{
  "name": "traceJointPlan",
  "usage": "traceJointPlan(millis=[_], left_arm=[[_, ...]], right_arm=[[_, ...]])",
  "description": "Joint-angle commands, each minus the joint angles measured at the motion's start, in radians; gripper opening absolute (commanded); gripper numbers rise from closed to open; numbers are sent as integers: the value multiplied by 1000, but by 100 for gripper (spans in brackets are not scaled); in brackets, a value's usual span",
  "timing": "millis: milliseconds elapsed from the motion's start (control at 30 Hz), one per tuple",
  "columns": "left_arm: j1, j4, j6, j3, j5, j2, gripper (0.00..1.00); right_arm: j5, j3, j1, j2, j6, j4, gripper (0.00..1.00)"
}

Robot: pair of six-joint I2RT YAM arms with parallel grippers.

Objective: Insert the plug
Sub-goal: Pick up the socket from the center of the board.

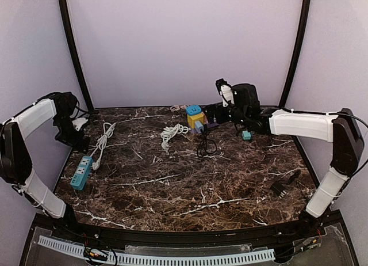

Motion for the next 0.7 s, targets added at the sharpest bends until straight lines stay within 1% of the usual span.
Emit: traceJointPlan(millis=[0,133,233,333,400,500,567,667], left_arm=[[75,-152,42,-107,27,7,99],[82,-43,34,-229,81,22,99],[91,22,40,-278,132,31,99],[102,72,51,-323,122,45,97],[102,101,65,-347,121,74,93],[102,128,68,-361,72,123,80],[104,142,71,-363,70,146,75],[103,173,84,-370,51,164,71]], right_arm=[[-58,-76,8,-35,44,14,98],[-58,-118,16,-63,69,14,99],[-54,-147,22,-78,85,14,99],[-47,-166,28,-89,95,8,99],[-42,-175,30,-93,100,8,99],[-37,-175,36,-94,104,1,99],[-32,-178,41,-97,103,-6,99],[-17,-188,48,-105,105,-10,99]])
